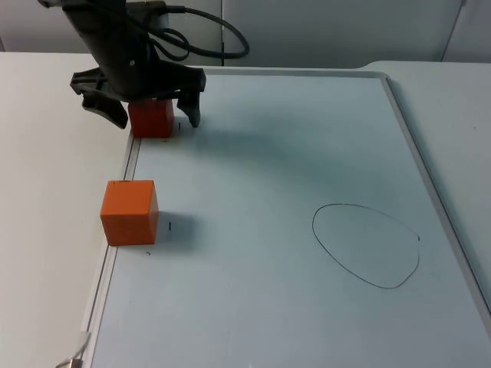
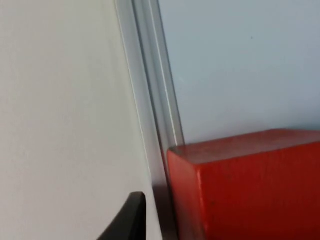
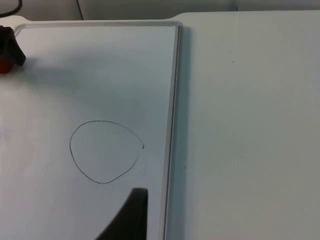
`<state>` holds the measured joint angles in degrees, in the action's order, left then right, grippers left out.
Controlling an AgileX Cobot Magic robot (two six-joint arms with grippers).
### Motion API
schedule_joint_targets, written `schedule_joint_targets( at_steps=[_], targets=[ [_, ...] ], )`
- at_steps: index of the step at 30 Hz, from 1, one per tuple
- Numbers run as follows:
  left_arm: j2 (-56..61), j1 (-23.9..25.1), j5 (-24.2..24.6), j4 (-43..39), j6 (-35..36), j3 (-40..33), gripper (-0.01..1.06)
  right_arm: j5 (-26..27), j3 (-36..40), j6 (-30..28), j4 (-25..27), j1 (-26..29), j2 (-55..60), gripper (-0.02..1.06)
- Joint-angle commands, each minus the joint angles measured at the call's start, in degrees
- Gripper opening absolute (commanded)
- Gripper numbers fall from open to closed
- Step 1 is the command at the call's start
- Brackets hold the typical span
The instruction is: Pick up one cube with the left hand and another cube with the right hand. First place the cube in the right hand at the target position, then stack the cube in the left hand on top.
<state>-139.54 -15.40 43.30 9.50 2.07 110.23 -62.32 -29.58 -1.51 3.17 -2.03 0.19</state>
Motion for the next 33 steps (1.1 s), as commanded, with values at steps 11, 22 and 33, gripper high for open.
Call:
schedule_joint_targets(
  at_steps=[11, 22, 33],
  targets=[
    [0.16, -0.27, -1.29, -1.07, 0.51, 0.46, 0.95, 0.49, 0.42, -0.01, -0.12, 0.30, -0.19, 1.05],
    [0.50, -0.27, -0.89, -1.07, 0.75, 0.46, 0.13, 0.49, 0.42, -0.01, -0.12, 0.30, -0.19, 1.05],
    [14.14, -0.27, 4.84, -2.40, 0.43, 0.46, 0.00, 0.49, 0.42, -0.01, -0.12, 0.30, -0.19, 1.05]
  ],
)
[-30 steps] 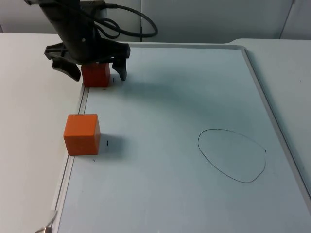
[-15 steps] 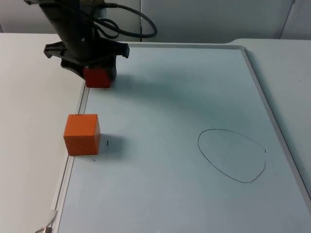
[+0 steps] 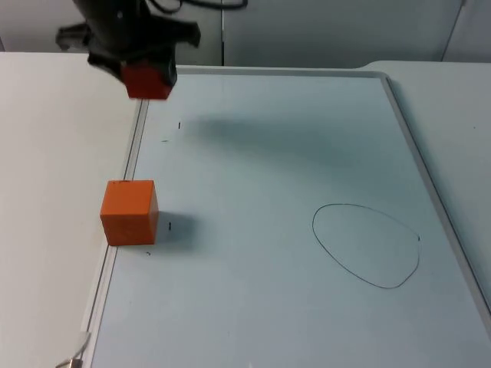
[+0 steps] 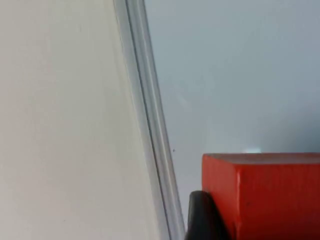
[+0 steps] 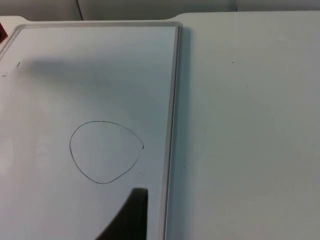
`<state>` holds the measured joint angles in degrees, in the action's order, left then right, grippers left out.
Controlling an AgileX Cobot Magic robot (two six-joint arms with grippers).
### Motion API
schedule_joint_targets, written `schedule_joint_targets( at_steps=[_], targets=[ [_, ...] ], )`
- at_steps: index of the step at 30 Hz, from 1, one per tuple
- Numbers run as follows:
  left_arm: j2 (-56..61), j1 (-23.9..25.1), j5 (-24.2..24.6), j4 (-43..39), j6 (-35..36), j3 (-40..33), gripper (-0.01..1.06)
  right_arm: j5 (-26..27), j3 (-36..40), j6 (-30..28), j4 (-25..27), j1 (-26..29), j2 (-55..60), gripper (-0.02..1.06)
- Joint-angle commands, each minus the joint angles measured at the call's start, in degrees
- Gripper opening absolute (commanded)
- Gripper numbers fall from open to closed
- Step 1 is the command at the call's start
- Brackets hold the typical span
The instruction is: Pick up one cube with the left hand and another cube with the right hand. First place the cube in the right hand at the target position, then stack the cube in the left hand on top.
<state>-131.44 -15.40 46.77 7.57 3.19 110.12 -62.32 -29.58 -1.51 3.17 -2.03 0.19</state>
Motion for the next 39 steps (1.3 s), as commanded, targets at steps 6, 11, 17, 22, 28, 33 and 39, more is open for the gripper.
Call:
schedule_joint_targets(
  at_steps=[6, 11, 17, 22, 28, 33, 39],
  targets=[
    [15.74, -0.27, 5.49, -4.09, -2.52, 0.45, 0.00, 0.49, 0.42, -0.01, -0.12, 0.30, -0.19, 1.05],
    [25.21, -0.16, 12.98, -7.10, -1.99, 0.33, 0.00, 0.49, 0.42, -0.01, -0.12, 0.30, -0.19, 1.05],
    [39.01, -0.16, 7.79, -4.43, -0.94, -11.22, 0.00, 0.49, 0.42, -0.01, -0.12, 0.30, -0.19, 1.05],
    [53.07, -0.16, 0.69, -5.80, -1.36, -28.97, 0.00, 0.49, 0.42, -0.01, -0.12, 0.30, -0.19, 1.05],
    [73.65, -0.16, -5.80, -6.67, -1.36, -54.55, 0.00, 0.49, 0.42, -0.01, -0.12, 0.30, -0.19, 1.05],
    [90.02, -0.16, -3.84, -6.68, -1.07, -69.43, 0.00, 0.49, 0.42, -0.01, -0.12, 0.30, -0.19, 1.05],
    [103.48, -0.16, 5.13, -6.91, -1.07, -73.89, 0.00, 0.49, 0.42, -0.01, -0.12, 0.30, -0.19, 1.05]
  ],
)
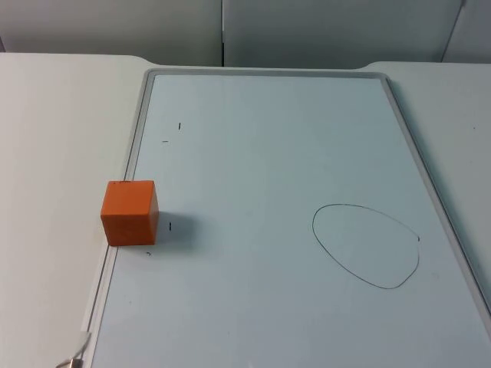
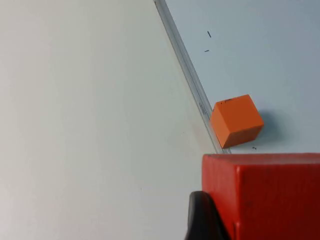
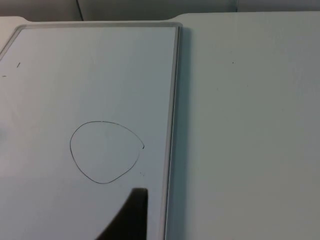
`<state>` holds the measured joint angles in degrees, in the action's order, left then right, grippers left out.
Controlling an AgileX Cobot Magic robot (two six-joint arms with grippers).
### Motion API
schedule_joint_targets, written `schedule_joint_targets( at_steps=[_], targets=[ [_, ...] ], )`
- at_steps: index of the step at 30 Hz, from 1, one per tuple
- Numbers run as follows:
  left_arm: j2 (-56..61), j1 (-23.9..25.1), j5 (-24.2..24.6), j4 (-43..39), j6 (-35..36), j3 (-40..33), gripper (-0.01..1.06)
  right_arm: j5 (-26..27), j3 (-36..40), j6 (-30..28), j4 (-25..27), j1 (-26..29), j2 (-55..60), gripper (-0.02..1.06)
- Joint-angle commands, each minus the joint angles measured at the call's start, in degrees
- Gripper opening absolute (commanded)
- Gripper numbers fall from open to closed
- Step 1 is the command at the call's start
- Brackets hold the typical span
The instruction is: Pick up one cube with the left hand and another cube with the right hand. First place the cube in the right hand at the target position, then stack the cube in the left hand on top.
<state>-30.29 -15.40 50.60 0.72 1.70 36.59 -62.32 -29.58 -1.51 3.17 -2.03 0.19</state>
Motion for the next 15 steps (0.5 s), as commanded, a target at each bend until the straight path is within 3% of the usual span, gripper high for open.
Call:
schedule_joint_targets(
  at_steps=[1, 15],
  targets=[
    [4.33, -0.16, 2.59, -0.18, 0.42, -0.36, 0.00, 0.49, 0.42, -0.01, -0.12, 0.30, -0.19, 1.05],
    [10.22, -0.16, 6.87, -0.72, 0.42, -0.45, 0.00, 0.49, 0.42, -0.01, -0.12, 0.30, -0.19, 1.05]
  ],
)
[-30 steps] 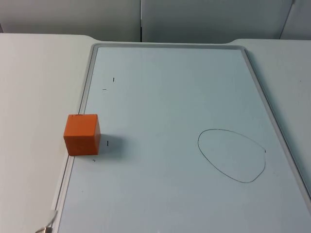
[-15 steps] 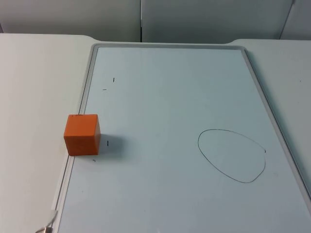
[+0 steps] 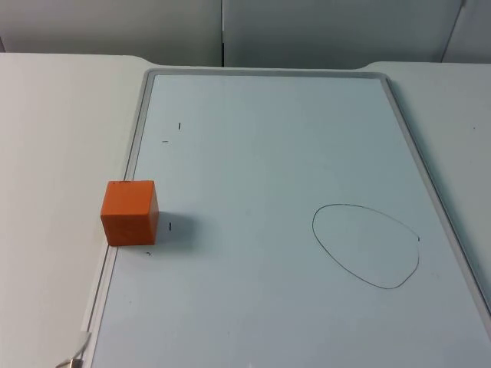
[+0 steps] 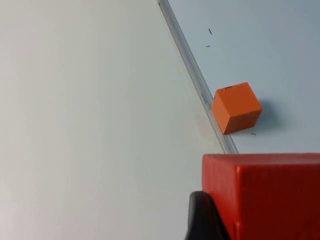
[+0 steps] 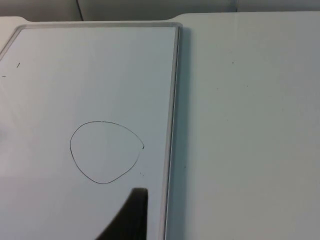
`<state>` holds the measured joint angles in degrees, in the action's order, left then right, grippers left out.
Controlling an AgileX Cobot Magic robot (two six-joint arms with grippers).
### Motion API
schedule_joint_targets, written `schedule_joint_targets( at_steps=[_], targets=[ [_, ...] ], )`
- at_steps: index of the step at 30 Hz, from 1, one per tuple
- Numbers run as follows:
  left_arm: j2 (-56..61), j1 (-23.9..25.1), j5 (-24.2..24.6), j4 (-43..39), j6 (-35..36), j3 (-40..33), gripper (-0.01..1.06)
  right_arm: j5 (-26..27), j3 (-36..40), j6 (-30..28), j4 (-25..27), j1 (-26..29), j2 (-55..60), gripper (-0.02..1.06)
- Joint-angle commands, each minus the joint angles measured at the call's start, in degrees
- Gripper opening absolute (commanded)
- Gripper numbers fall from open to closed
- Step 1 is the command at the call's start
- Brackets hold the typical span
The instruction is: Pick up one cube with the left hand and another cube with the right hand. First place the cube in the right hand at the target position, then stack the cube in the left hand on top.
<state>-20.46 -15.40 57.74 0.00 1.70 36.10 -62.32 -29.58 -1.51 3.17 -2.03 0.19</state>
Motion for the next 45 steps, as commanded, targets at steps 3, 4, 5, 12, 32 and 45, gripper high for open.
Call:
schedule_joint_targets(
  at_steps=[3, 4, 5, 12, 32, 45],
  targets=[
    [0.40, -0.16, -0.25, 0.30, 0.42, 0.04, 0.00, 0.49, 0.42, -0.01, -0.12, 0.30, -0.19, 1.05],
    [0.40, -0.16, -0.25, 0.42, 0.42, 0.04, 0.00, 0.49, 0.42, -0.01, -0.12, 0.30, -0.19, 1.05],
    [0.40, -0.16, -0.25, 0.53, 0.42, 0.04, 0.00, 0.49, 0.42, -0.01, -0.12, 0.30, -0.19, 1.05],
    [0.40, -0.16, -0.36, 0.51, 0.42, 0.04, 0.00, 0.49, 0.42, -0.01, -0.12, 0.30, -0.19, 1.05],
    [0.40, -0.16, -0.81, 0.89, 0.42, 0.04, 0.00, 20.60, -27.74, -40.95, 38.52, 0.30, 38.11, 1.02],
    [0.40, -0.16, -0.15, 2.51, 1.86, 0.04, 0.00, 7.74, -70.51, -45.98, 38.40, -15.27, 85.47, 0.99]
  ],
)
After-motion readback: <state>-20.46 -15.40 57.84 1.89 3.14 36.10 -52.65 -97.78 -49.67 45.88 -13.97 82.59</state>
